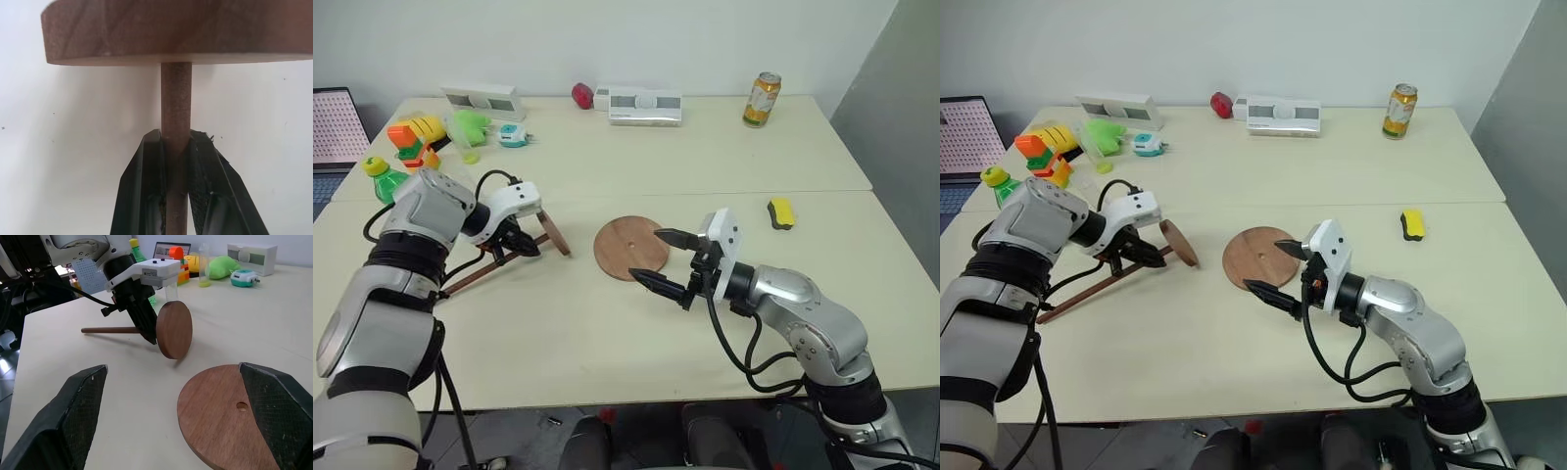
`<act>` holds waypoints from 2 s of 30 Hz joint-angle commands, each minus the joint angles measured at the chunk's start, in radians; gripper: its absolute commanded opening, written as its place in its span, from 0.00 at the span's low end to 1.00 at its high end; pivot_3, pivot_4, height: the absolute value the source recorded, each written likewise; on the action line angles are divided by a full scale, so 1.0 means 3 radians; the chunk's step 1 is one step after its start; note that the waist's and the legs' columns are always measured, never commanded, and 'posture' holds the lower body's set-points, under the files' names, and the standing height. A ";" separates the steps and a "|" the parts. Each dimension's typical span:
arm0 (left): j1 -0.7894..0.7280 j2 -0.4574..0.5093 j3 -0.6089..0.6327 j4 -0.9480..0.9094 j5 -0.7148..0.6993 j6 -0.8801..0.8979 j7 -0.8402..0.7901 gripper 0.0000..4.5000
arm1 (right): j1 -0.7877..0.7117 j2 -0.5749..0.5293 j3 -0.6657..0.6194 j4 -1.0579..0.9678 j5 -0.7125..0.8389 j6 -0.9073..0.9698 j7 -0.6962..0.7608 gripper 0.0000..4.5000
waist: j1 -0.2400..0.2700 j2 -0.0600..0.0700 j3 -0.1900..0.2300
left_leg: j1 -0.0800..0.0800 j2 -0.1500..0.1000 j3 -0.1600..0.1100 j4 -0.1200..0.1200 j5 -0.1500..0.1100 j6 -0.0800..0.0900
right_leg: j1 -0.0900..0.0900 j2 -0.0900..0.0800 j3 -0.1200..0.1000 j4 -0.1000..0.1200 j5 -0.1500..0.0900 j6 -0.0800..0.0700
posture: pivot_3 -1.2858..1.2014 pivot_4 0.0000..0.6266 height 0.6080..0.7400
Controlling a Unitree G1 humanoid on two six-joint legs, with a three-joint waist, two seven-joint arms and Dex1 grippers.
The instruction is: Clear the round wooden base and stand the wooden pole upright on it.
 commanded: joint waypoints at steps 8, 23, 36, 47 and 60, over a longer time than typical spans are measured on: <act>-0.0511 -0.1138 0.2187 -0.0914 -0.1562 0.0909 0.1494 0.06 | 0.0264 -0.0302 -0.0324 -0.0767 0.0513 0.0332 0.0000 1.00 | 0.0018 -0.0007 0.0002 | -0.0019 0.0000 -0.0033 0.0012 0.0001 -0.0002 | 0.0005 -0.0020 -0.0036 -0.0006 -0.0002 0.0003 | 0.52 0.24 1.00; 0.0280 -0.1963 0.2005 -0.1587 -0.1609 -0.0637 0.2171 0.06 | 0.0636 -0.0393 -0.0128 -0.0771 0.0170 0.0163 -0.0216 1.00 | 0.0026 -0.0007 0.0000 | -0.0016 -0.0007 -0.0024 0.0016 0.0003 -0.0002 | 0.0006 -0.0012 -0.0028 0.0004 -0.0001 0.0002 | 0.52 0.24 1.00; 0.0575 -0.1860 0.1853 -0.2039 -0.1918 -0.0162 0.2214 0.06 | 0.0559 -0.0234 -0.0026 -0.0541 -0.0383 0.0020 -0.0617 1.00 | 0.0021 -0.0007 0.0000 | -0.0015 -0.0007 -0.0025 0.0016 0.0003 -0.0003 | 0.0006 -0.0011 -0.0028 0.0003 -0.0001 0.0002 | 0.52 0.24 1.00; 0.0672 -0.1881 0.1775 -0.2022 -0.1933 -0.0226 0.2256 0.06 | 0.0573 -0.0172 -0.0044 -0.0599 -0.0404 0.0087 -0.0636 1.00 | 0.0022 -0.0007 0.0000 | -0.0015 -0.0007 -0.0025 0.0016 0.0003 -0.0003 | 0.0006 -0.0011 -0.0028 0.0003 -0.0001 0.0002 | 0.52 0.24 1.00; 0.0780 -0.1803 0.1688 -0.1808 -0.1843 -0.0527 0.2185 0.06 | 0.0597 -0.0183 -0.0087 -0.0633 -0.0372 0.0138 -0.0678 1.00 | 0.0023 -0.0007 -0.0001 | -0.0013 -0.0007 -0.0024 0.0016 0.0003 -0.0003 | 0.0008 -0.0011 -0.0028 0.0003 -0.0001 0.0002 | 0.52 0.24 1.00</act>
